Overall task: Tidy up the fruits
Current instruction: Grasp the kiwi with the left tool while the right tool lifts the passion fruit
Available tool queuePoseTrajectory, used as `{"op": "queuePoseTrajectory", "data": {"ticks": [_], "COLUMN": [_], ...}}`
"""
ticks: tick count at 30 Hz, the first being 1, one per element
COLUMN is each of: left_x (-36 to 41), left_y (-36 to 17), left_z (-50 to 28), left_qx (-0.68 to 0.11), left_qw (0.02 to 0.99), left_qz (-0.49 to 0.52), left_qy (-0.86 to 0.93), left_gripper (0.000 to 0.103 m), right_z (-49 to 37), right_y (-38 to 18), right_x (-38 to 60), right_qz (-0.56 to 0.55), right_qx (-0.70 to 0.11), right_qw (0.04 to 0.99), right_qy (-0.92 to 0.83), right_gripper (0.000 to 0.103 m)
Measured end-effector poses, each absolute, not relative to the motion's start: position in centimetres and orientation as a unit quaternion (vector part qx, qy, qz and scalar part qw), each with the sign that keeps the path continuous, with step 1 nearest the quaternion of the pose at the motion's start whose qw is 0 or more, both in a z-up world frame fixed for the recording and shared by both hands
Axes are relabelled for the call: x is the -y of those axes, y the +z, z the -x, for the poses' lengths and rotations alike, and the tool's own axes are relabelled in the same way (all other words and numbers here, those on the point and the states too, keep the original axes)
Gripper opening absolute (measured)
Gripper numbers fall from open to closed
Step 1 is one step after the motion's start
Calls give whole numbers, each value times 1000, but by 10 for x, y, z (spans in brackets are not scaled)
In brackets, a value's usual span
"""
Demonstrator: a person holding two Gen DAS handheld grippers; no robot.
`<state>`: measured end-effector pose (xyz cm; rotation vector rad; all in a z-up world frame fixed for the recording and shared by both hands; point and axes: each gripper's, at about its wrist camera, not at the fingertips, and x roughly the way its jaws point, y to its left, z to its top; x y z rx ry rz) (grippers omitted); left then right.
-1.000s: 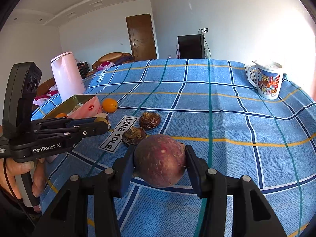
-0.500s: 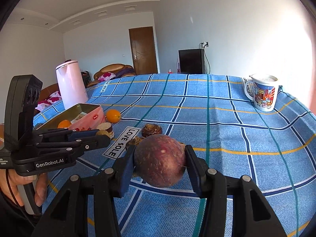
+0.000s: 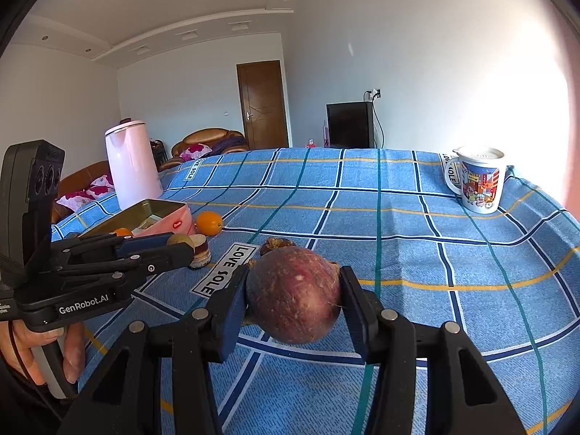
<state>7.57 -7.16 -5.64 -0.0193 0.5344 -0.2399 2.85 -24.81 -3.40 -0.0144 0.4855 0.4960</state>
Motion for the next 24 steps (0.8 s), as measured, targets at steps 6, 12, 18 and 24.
{"op": "queuePoseTrajectory", "data": {"ticks": [6,12,18,24], "left_x": [74,76,79,81], "left_y": [-54,-53,-51,-50], "left_z": [-71,-67,-62,-59], "left_qx": [-251,-238,-226,-216], "left_qw": [961,965,967,970], "left_qz": [1,-4,-13,-18], "left_qy": [-115,-112,-114,-112], "left_gripper": [29,29,29,29], "right_z": [-24,-20,-16,-11], "right_y": [-32,-31,-29,-28], "right_x": [248,250,251,252], "right_qz": [7,6,6,6], "right_qx": [-225,-212,-198,-184], "right_qw": [943,946,949,951], "right_qy": [243,245,246,247], "right_gripper": [51,51,51,51]}}
